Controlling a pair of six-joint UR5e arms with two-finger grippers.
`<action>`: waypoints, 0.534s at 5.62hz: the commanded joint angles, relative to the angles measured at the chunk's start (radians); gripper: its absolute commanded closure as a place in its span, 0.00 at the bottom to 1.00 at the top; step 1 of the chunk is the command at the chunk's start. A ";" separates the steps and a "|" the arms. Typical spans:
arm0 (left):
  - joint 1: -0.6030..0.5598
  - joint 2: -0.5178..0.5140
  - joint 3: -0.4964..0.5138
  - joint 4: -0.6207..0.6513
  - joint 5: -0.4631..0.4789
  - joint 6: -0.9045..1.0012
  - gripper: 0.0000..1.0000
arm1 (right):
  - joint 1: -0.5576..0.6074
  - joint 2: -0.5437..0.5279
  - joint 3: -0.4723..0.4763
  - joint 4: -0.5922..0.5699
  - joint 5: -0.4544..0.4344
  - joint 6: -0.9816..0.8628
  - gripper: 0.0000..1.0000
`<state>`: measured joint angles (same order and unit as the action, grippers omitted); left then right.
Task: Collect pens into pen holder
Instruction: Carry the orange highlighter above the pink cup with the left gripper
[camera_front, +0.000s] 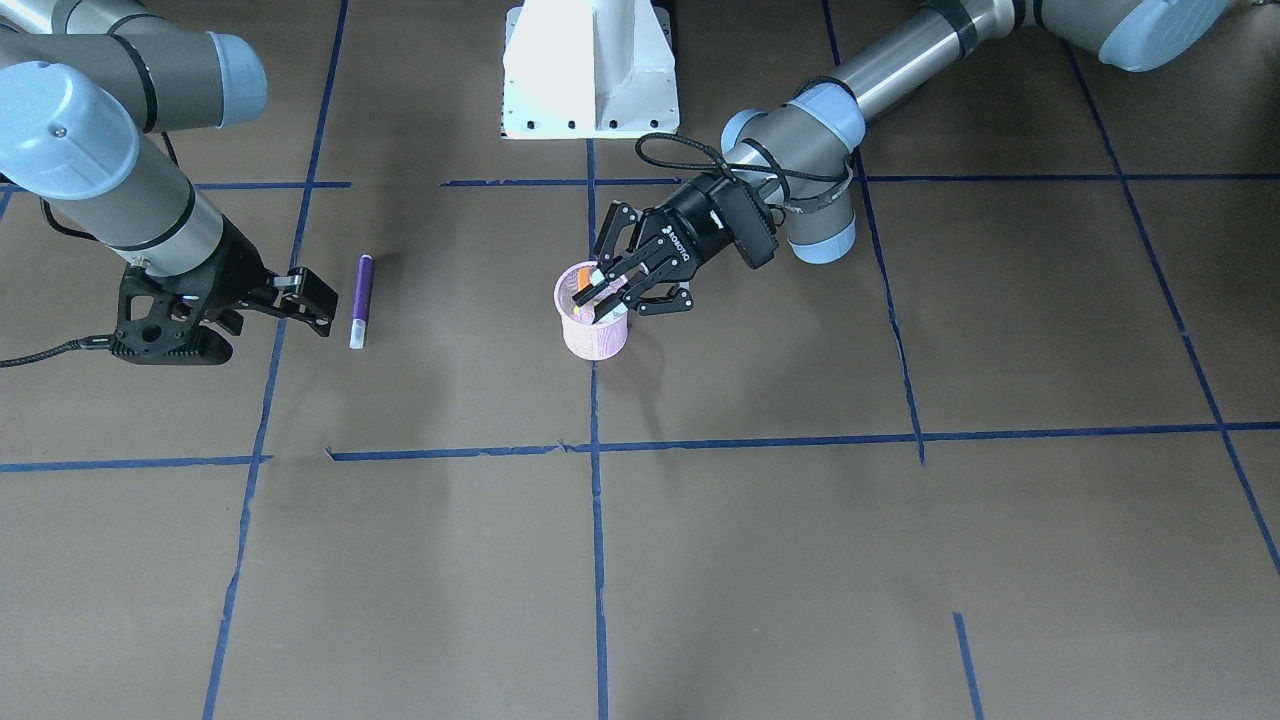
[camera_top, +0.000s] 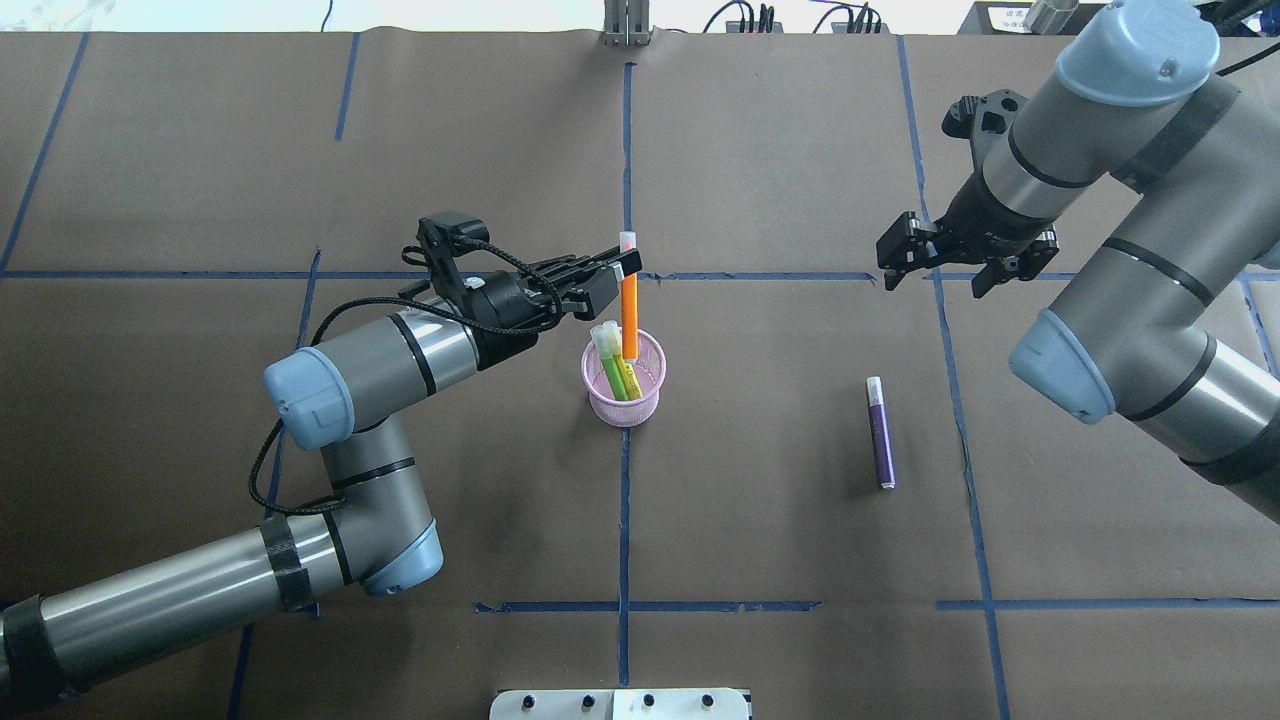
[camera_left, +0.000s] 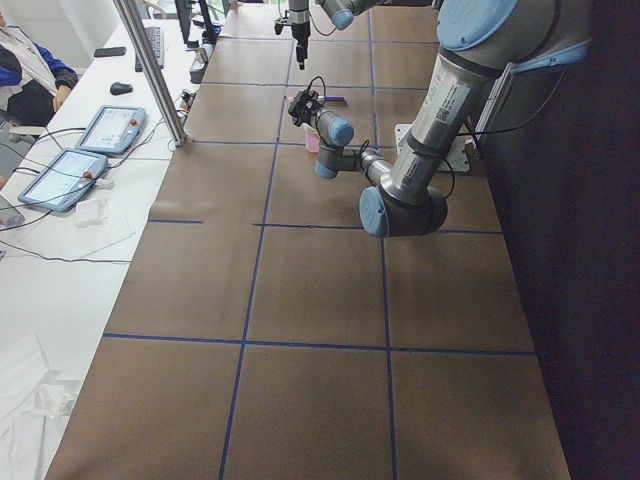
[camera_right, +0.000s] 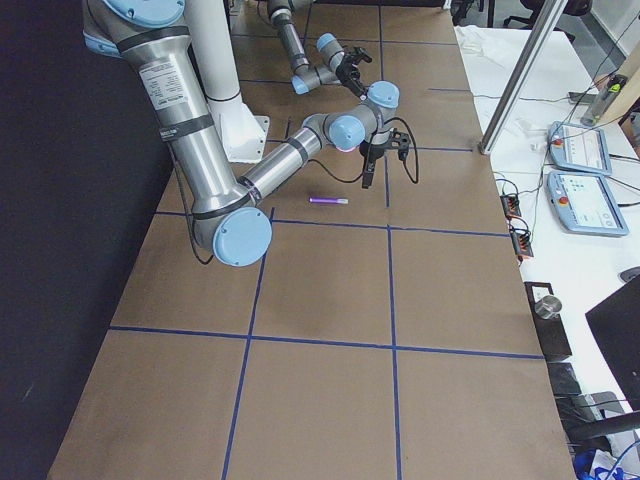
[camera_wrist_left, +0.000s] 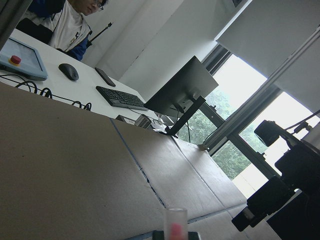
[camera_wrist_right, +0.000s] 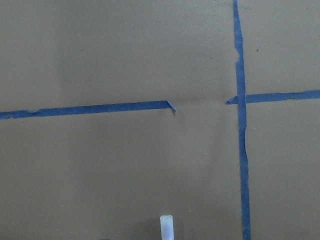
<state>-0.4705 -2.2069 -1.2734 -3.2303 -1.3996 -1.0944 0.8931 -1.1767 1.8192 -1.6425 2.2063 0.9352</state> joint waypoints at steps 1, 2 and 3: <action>-0.002 -0.002 0.020 0.001 0.005 0.004 1.00 | -0.003 0.002 0.002 0.001 -0.002 0.002 0.00; 0.001 -0.002 0.023 0.000 0.005 0.019 1.00 | -0.005 0.002 0.002 0.001 -0.002 0.002 0.00; 0.012 -0.001 0.025 0.000 0.013 0.021 1.00 | -0.003 0.002 0.002 0.001 -0.003 0.002 0.00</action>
<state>-0.4664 -2.2085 -1.2507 -3.2303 -1.3919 -1.0780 0.8893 -1.1751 1.8207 -1.6414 2.2039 0.9372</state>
